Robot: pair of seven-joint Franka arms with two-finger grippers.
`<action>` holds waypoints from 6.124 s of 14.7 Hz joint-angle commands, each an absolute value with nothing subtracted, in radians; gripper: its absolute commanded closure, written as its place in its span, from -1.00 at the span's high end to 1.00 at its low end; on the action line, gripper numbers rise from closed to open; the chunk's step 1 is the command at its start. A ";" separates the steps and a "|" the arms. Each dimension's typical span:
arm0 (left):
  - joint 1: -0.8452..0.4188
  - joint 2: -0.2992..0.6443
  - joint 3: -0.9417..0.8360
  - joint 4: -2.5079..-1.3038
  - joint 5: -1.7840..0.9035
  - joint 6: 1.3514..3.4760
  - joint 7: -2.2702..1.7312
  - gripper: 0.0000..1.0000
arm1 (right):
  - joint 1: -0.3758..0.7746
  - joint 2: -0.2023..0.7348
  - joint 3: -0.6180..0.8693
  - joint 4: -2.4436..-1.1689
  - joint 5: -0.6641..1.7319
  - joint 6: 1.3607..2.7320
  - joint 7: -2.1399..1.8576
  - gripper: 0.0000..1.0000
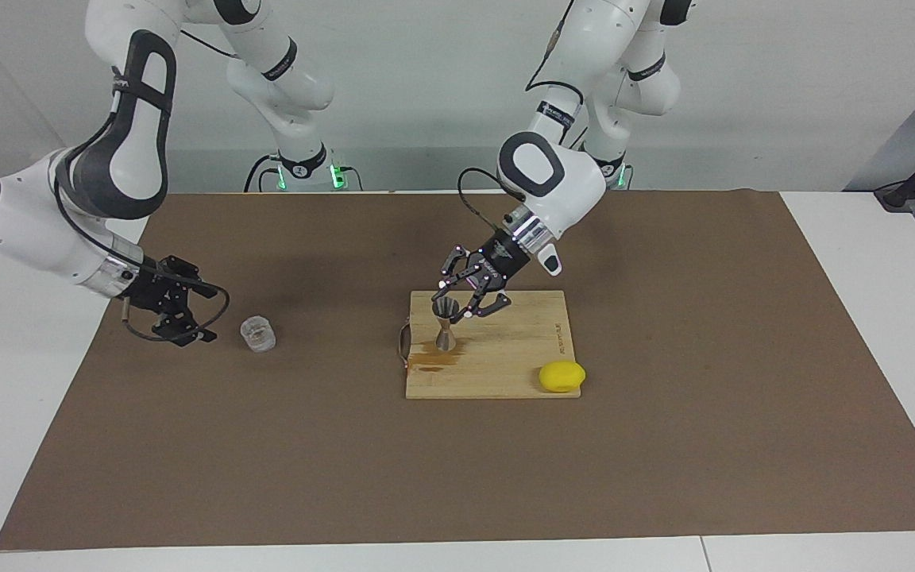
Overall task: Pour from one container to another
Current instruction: 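Carry the dark cup with the left gripper onto the wooden board, then release the dark cup on the board while the right gripper grasps the glass, then withdraw the left gripper while the right gripper lifts the glass cup, then move the glass cup with the right gripper above the dark cup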
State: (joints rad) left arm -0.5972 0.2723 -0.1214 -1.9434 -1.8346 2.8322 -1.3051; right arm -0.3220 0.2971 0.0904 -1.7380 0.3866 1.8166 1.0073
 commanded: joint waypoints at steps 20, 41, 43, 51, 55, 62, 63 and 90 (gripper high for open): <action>-0.615 0.361 -0.104 -1.867 -1.885 2.839 -1.117 1.00 | -0.377 0.465 0.101 -1.856 0.611 1.855 0.781 1.00; -0.305 0.241 -0.094 -1.793 -1.159 2.350 -1.127 1.00 | -0.406 0.430 0.100 -1.953 0.793 1.928 0.756 0.43; -0.267 0.241 -0.094 -1.784 -1.016 2.313 -1.120 1.00 | -0.413 0.430 0.100 -1.950 0.795 1.924 0.756 -0.10; -0.161 0.227 -0.092 -1.723 -0.480 2.292 -1.098 1.00 | -0.345 0.338 0.100 -1.930 0.792 1.933 0.880 -1.00; -0.097 0.213 -0.080 -1.698 -0.293 2.163 -0.826 1.00 | -0.240 0.314 0.098 -1.864 0.779 1.936 1.047 -1.00; 0.017 0.146 -0.075 -1.701 -0.071 1.932 -0.212 1.00 | -0.046 0.363 0.098 -1.674 0.684 1.940 1.362 -1.00; 0.009 0.129 -0.075 -1.700 -0.037 1.887 -0.142 1.00 | -0.025 0.376 0.098 -1.646 0.667 1.944 1.414 -1.00; 0.014 -0.071 -0.077 -1.617 -0.002 1.482 0.058 1.00 | 0.278 0.500 0.097 -1.463 0.207 2.011 1.694 -1.00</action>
